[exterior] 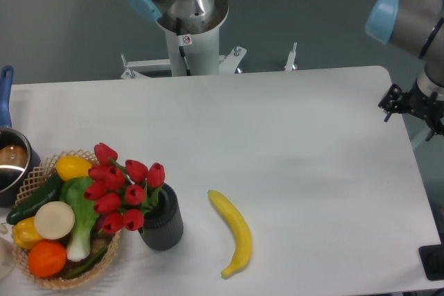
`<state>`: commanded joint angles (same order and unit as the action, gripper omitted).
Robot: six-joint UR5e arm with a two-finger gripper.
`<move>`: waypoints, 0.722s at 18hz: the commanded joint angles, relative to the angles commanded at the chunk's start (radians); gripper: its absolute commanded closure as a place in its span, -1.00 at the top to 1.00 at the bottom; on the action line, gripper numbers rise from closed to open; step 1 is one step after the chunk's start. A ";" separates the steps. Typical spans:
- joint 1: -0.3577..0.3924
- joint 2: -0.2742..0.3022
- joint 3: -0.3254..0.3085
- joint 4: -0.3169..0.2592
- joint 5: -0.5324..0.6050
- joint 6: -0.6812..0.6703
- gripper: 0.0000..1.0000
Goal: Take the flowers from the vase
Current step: 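Move the open gripper across the table toward the red tulips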
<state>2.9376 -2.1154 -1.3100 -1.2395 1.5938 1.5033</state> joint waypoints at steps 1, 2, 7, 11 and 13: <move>0.000 0.005 -0.009 0.000 0.000 0.002 1.00; -0.002 0.005 -0.009 0.000 0.000 0.002 1.00; -0.015 0.021 -0.028 0.002 -0.012 0.003 1.00; -0.015 0.066 -0.127 0.027 -0.050 0.003 1.00; -0.003 0.069 -0.199 0.154 -0.186 0.000 1.00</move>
<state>2.9344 -2.0463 -1.5091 -1.0853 1.4074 1.5033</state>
